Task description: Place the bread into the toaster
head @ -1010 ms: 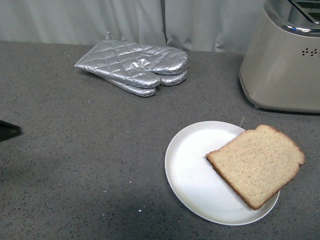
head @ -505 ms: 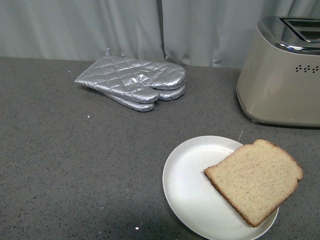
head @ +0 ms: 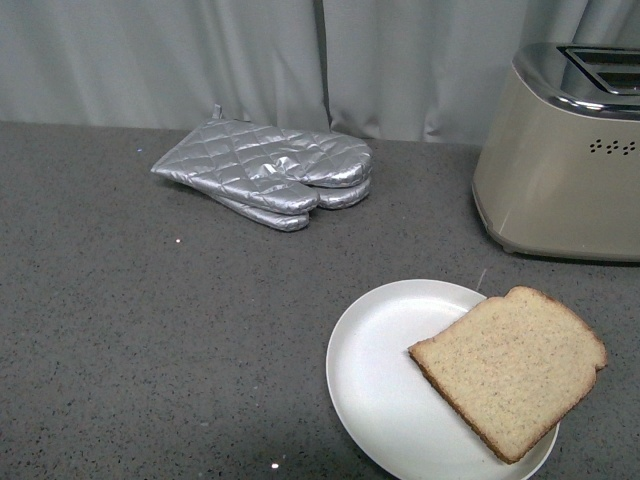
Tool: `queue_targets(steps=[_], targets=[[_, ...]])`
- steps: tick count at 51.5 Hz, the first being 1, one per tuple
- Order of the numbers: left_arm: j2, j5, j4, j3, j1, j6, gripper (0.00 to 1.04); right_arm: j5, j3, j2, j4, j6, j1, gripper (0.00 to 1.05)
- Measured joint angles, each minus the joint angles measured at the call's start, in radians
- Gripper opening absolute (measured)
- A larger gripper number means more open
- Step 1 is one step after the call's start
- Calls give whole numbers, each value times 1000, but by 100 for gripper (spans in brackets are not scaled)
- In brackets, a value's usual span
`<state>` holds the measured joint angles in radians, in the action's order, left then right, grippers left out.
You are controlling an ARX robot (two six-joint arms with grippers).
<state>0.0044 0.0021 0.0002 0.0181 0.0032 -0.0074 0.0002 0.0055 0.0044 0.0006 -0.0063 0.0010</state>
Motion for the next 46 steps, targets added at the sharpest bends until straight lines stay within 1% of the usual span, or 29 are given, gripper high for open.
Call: queue_targets(steps=[1,4,6,7,9,11,14,16,17,19,20,22,23,25,26,29,34,46], targets=[[0,0,0,0,0,-1,5,0,0,0,0,0,0,95],[0,0,0,0,0,0,20,-1,0,0,0,0,0,95],[0,-1,0,0,0,0,27,-3,1,4,-5,9,0,95],[0,-1,0,0,0,0,32,-7,26,32,-69,41,7,95],[0,-1,0,0,0,0,39,7,71,119,-158,121,25,95],[0,-1,0,0,0,0,45,27,89,203,-164,177,39,95],[-1,0,0,0,0,0,54,64,97,339,-113,254,50,95],[-1,0,0,0,0,0,61,88,97,458,-45,306,46,95],[-1,0,0,0,0,0,66,98,98,550,9,342,37,95],[-1,0,0,0,0,0,73,103,103,675,80,382,25,95],[-1,0,0,0,0,0,79,108,108,774,126,415,19,95],[-1,-1,0,0,0,0,86,125,115,898,201,449,18,95],[-1,-1,0,0,0,0,91,134,117,983,245,466,22,95],[-1,-1,0,0,0,0,98,143,117,1083,295,484,33,95],[-1,-1,0,0,0,2,100,146,117,1126,315,493,40,95],[-1,0,0,0,0,3,97,159,117,1247,359,531,61,95],[-1,0,0,0,0,3,98,172,109,1339,399,573,78,95],[-1,0,0,0,0,3,98,212,75,1384,493,646,131,95]])
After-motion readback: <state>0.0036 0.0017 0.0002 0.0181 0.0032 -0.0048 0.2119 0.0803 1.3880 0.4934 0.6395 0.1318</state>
